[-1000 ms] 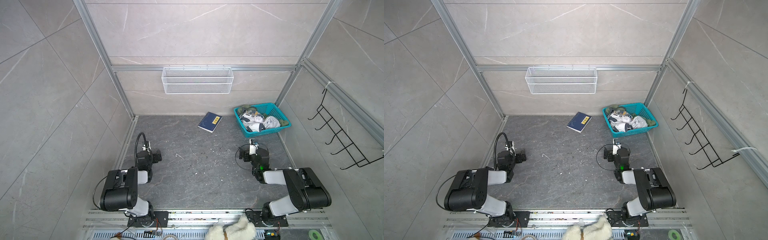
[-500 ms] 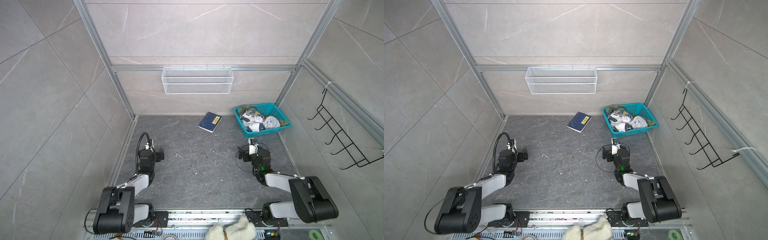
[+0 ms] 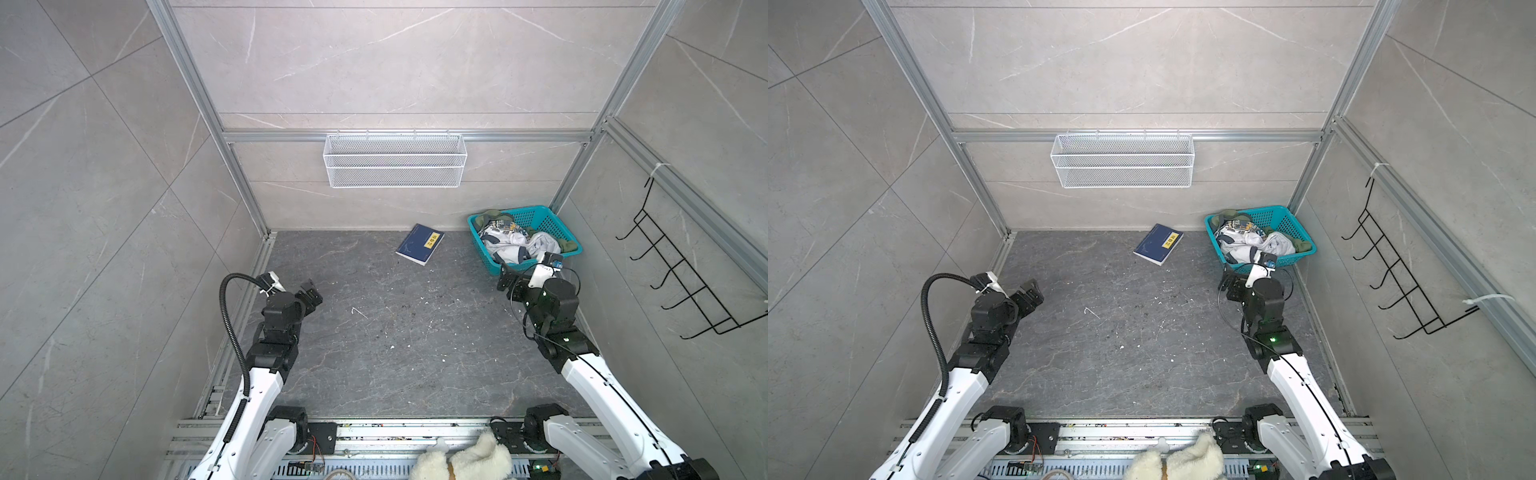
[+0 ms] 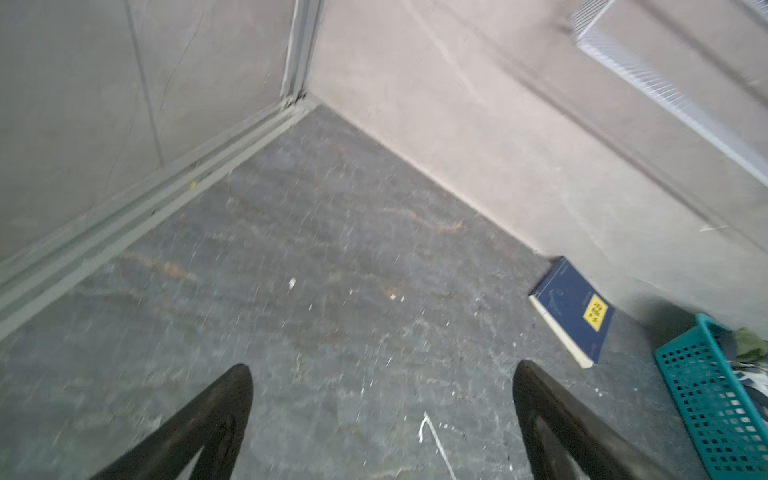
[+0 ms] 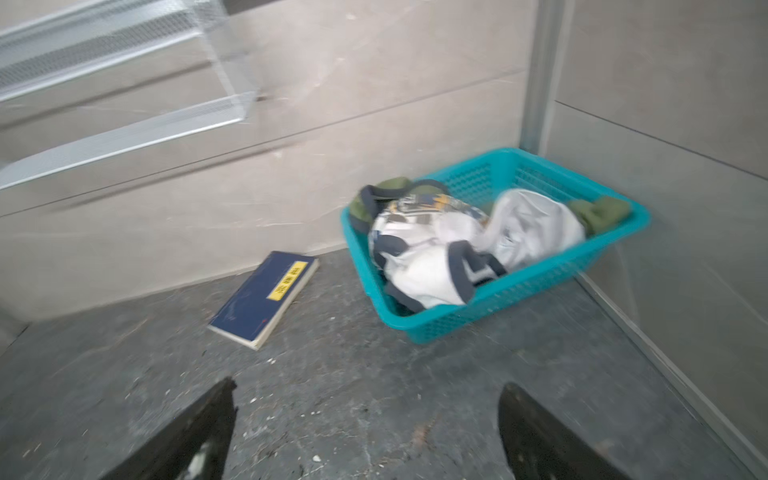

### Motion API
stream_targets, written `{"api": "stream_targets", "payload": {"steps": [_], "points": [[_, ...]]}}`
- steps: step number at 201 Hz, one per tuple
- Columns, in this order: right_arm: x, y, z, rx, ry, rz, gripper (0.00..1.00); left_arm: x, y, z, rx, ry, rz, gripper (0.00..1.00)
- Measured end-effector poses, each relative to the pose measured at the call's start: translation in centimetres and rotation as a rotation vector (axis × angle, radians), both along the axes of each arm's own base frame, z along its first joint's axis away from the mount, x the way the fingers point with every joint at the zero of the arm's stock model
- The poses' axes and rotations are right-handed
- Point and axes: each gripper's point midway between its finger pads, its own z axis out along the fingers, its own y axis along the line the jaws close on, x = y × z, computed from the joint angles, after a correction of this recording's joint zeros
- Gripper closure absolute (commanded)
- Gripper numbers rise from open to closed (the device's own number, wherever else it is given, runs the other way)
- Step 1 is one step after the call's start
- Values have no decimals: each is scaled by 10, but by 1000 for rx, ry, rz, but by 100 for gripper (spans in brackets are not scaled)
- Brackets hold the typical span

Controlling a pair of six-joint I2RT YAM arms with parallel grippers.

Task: Fold and stack the tank tops
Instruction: 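Reach the right gripper into the teal basket and grasp the white tank top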

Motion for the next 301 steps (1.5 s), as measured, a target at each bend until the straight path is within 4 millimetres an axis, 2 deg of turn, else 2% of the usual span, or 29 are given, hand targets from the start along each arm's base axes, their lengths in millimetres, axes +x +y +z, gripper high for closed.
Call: {"api": "stream_targets", "payload": {"steps": [23,50,83,105,131,156,183,211,240,256,284,301], "points": [[-2,-35,-32,51,162,-204,1,-13,0,-30,-39,103,16,0],[3,-43,-60,46,302,-243,1,-13,-17,-47,-73,166,-75,0],[39,-39,-58,25,368,-241,1,-10,-42,-70,-108,257,-204,0],[59,-38,-59,17,385,-238,1,-9,-56,-73,-121,264,-276,0],[96,-34,-64,8,419,-225,1,-10,-67,-77,-111,253,-332,0],[127,-35,-75,15,452,-222,2,-16,-71,-91,-86,269,-367,0],[149,-46,-88,23,491,-248,4,-20,-72,-101,-70,275,-392,0],[154,-55,-103,31,538,-272,8,-19,-74,-98,-62,252,-408,0],[158,-53,-113,42,558,-268,21,-15,-75,-92,-55,218,-414,0],[159,-50,-115,46,563,-247,33,-13,-75,-90,-53,208,-416,0],[167,-41,-113,68,538,-191,63,-12,-76,-88,-52,199,-417,0],[167,-34,-112,86,507,-166,93,-11,-77,-88,-52,198,-420,0]]}}
